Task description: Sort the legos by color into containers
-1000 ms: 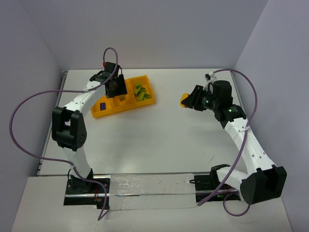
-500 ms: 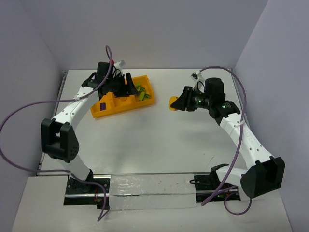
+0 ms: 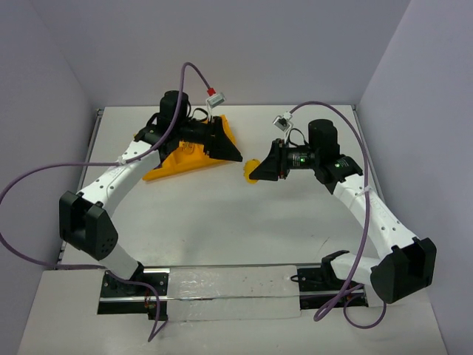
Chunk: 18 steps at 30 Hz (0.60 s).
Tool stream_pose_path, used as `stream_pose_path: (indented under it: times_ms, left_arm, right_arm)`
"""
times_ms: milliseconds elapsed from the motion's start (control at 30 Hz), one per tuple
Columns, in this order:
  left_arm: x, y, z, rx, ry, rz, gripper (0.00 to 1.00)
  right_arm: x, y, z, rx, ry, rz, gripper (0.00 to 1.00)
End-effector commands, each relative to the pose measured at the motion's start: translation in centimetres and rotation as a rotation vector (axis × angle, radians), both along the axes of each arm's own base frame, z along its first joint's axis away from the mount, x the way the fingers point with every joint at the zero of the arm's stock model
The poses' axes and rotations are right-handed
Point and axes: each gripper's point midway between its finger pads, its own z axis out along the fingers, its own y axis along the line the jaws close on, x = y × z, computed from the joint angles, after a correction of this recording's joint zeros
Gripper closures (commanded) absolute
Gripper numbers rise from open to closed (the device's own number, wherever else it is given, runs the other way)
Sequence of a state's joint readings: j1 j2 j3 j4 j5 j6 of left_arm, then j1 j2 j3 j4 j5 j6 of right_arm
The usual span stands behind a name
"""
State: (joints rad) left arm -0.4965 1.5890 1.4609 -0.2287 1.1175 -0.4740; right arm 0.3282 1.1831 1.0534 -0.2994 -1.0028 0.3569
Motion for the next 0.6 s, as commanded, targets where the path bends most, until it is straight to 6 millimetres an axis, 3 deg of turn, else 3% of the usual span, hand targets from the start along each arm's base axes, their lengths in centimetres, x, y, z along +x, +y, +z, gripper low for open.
stream_pose_path:
  times_ms: [0,133,567]
  left_arm:
    - [-1.9,-0.6,2.1,-0.063,-0.045,-0.129,0.27]
    - [-3.1,-1.1,2.3,-0.07,-0.027,-0.183,0.27]
    - [-4.0,-2.9,0.5,-0.017,0.003,-0.213,0.34]
  right_arm:
    - [-0.7,0.5,2.3,0.046,-0.096,0.061,0.98]
    - [-1.0,0.5,2.5,0.047,-0.105,0.06,0.97]
    - [-1.3,0.6,2.8,0.037,-0.122,0.052,0.96]
